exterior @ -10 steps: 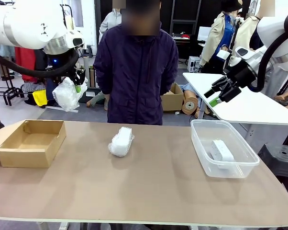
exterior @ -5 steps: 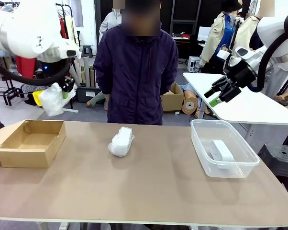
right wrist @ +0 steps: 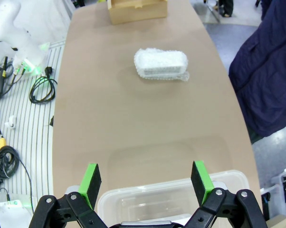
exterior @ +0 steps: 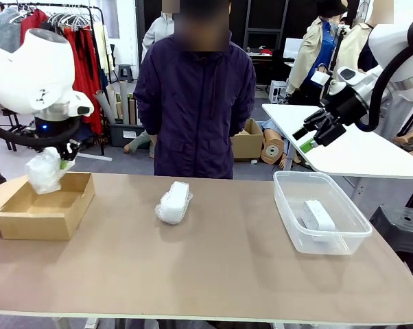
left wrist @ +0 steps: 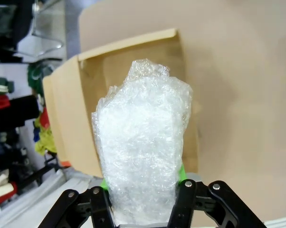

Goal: Separate and place wrapped and unwrapped clocks.
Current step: If the picked Digital clock is wrapped, place it in the Package Box ; if not, place it in the Organizing box.

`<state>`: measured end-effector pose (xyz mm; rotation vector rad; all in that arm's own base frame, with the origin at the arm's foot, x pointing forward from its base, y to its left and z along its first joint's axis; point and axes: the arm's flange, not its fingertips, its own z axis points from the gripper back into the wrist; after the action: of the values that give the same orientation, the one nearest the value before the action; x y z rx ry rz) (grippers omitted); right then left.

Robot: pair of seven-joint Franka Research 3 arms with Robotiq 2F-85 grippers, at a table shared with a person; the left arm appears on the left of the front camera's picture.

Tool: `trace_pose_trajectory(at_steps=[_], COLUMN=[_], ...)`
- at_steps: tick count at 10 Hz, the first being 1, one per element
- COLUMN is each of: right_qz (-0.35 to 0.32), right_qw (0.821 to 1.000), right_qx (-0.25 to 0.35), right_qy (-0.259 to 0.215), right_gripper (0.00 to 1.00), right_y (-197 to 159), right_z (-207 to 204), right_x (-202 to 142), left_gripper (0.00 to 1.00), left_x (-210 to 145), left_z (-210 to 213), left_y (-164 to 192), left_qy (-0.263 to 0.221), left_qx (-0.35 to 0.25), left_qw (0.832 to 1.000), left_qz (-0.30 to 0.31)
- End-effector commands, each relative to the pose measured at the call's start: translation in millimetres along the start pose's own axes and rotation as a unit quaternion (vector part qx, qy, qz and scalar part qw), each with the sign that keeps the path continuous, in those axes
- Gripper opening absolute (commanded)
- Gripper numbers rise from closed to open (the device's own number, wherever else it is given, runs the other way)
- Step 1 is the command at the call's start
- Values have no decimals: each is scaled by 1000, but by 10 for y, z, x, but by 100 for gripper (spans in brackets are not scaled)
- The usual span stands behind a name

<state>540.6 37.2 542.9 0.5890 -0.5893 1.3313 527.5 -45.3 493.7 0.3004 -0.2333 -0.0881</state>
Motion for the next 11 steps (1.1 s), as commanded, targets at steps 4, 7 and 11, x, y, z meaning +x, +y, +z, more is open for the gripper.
trace_pose_trajectory(at_steps=[4, 7, 11], right_qz=[-5, -5, -5], right_qw=[1000, 1000, 1000], right_qx=[-3, -3, -3], right_qy=[0, 0, 0], right_gripper=[100, 100, 100], right_y=[-7, -7, -7], right_z=[10, 10, 10], right_x=[36, 36, 36], left_gripper=[0, 0, 0], left_x=[-48, -73, 51], left_z=[-276, -248, -544], left_y=[-15, 24, -19], left_qy=[-8, 10, 1], left_qx=[53, 52, 42], left_qw=[998, 998, 998], left_qz=[32, 17, 43])
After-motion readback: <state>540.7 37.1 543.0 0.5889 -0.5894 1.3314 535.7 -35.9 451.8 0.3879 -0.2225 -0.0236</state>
